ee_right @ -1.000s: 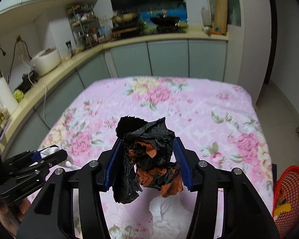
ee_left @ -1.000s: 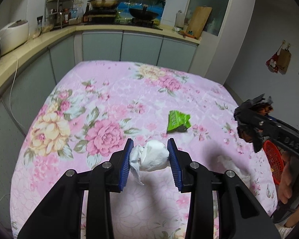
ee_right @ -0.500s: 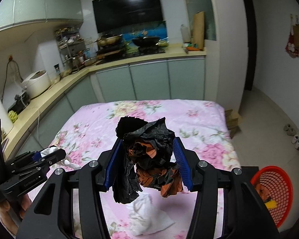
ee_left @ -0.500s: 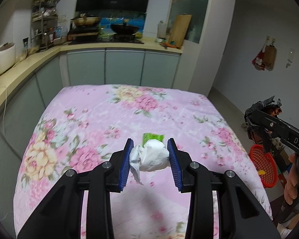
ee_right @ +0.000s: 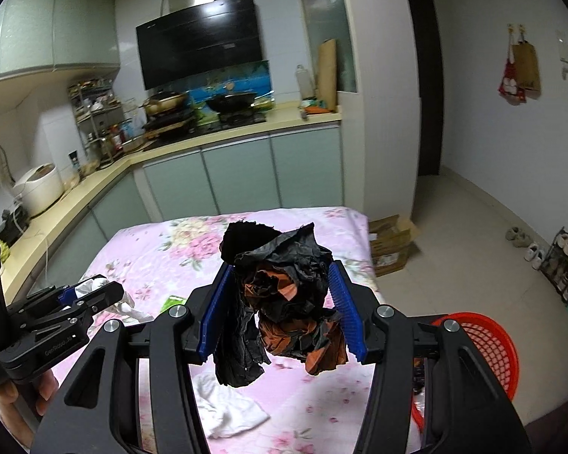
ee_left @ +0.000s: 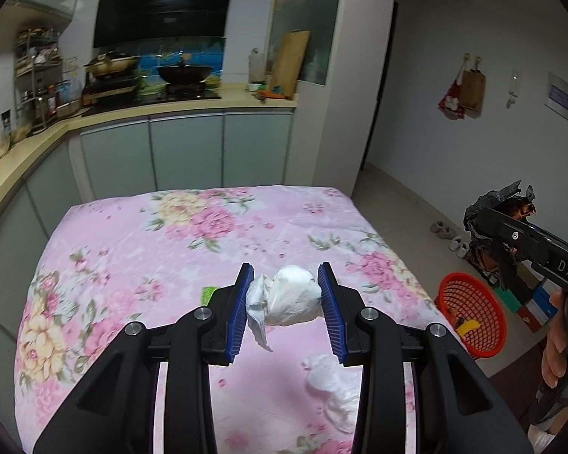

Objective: Collect trash
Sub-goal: 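Carry both items over the red wastebasket and open both tools to drop them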

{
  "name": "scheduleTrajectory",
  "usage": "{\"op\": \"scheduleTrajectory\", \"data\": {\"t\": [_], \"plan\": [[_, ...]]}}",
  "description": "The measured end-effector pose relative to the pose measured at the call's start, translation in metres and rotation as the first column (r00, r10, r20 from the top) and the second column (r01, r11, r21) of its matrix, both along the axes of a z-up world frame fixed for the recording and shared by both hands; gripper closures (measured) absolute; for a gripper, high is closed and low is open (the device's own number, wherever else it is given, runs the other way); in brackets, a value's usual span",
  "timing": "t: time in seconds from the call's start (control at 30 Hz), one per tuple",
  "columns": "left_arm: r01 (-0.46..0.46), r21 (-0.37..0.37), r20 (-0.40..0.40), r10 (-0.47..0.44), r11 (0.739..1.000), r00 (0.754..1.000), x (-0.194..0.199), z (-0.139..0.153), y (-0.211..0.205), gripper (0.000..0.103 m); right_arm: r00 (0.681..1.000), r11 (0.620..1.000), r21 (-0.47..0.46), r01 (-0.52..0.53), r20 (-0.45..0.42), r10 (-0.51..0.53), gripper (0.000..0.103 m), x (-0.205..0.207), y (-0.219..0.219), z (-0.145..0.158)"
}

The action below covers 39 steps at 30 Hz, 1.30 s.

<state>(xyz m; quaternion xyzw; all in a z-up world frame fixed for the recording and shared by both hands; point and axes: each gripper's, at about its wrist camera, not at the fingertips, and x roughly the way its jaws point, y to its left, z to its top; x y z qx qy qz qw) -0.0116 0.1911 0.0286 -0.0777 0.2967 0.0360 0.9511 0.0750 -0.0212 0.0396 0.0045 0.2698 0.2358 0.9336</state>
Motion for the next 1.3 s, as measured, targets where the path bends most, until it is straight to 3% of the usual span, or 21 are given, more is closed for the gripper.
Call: {"op": "scheduleTrajectory", "data": {"t": [0.63, 0.97, 1.3], "plan": [[0.195, 0.005, 0.020, -0.195, 0.981, 0.981, 0.041, 0.015, -0.073, 0.069, 0.981, 0.980, 0.041, 0.193, -0.015, -0.193, 0.053, 0.005, -0.077, -0.005], [0.336, 0.040, -0.019, -0.336, 0.941, 0.942, 0.074, 0.007, -0.141, 0.069, 0.949, 0.947, 0.054, 0.316, -0.036, -0.315, 0.053, 0.007, -0.124, -0.012], [0.468, 0.059, -0.082, -0.463, 0.882, 0.883, 0.101, -0.017, -0.209, 0.069, 0.893, 0.895, 0.038, 0.444, -0.092, -0.440, 0.053, 0.013, -0.172, -0.033]]}}
